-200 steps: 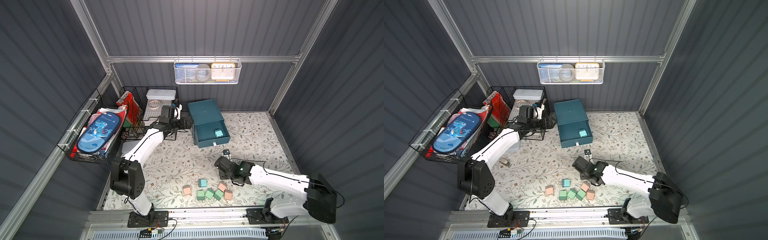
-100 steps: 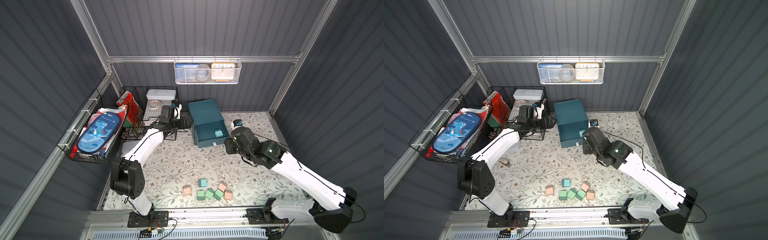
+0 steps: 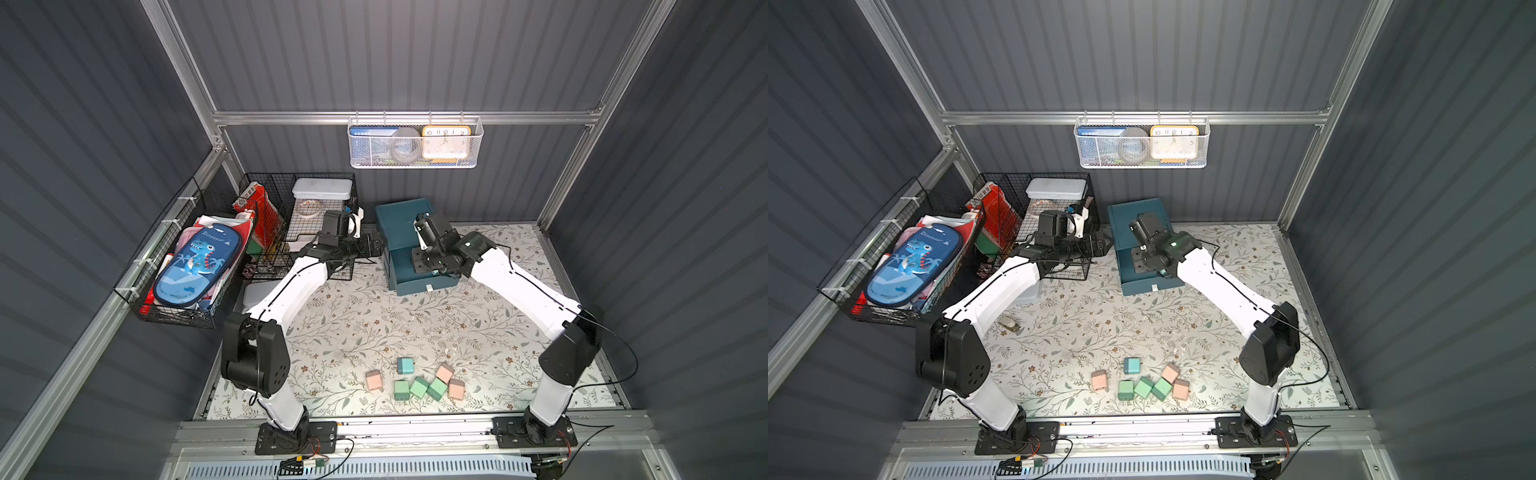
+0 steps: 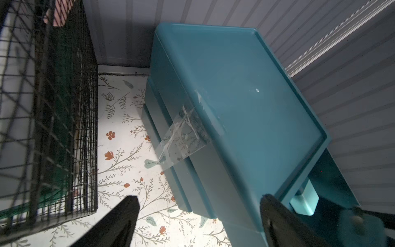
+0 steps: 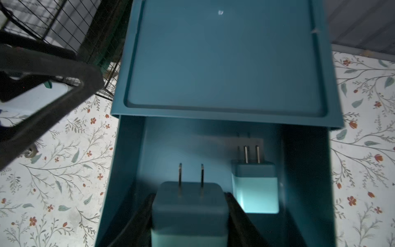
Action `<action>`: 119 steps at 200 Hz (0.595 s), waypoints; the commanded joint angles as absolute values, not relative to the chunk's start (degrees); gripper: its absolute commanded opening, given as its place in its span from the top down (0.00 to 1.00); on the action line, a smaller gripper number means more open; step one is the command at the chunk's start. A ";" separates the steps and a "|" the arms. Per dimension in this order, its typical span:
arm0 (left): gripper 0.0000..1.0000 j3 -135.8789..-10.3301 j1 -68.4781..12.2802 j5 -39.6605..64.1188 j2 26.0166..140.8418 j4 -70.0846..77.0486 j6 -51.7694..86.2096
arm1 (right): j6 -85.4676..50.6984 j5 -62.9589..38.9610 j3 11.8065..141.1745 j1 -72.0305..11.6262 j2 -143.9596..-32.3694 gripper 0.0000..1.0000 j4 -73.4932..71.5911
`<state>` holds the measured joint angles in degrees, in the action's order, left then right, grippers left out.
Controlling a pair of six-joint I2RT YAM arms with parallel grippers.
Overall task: Place the plugs into the drawer by color
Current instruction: Place the plug in the drawer.
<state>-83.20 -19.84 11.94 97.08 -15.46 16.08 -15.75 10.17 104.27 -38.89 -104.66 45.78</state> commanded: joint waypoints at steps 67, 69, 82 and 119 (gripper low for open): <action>0.06 -84.06 -19.86 12.74 97.47 -15.28 15.32 | -14.77 10.10 105.11 -37.33 -108.54 0.63 49.77; 0.07 -84.10 -19.86 12.68 97.47 -15.29 15.37 | -14.72 10.17 105.14 -37.28 -108.61 0.63 49.75; 0.07 -84.02 -19.86 12.68 97.39 -15.27 15.30 | -14.59 10.26 105.49 -37.19 -109.18 0.61 49.85; 0.06 -83.89 -19.86 12.81 97.12 -15.38 15.30 | -13.64 11.15 107.04 -36.81 -110.50 0.57 50.98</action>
<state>-83.20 -19.84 11.97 97.12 -15.46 16.08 -14.90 10.13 104.79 -37.21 -109.36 49.06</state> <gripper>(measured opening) 0.935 0.474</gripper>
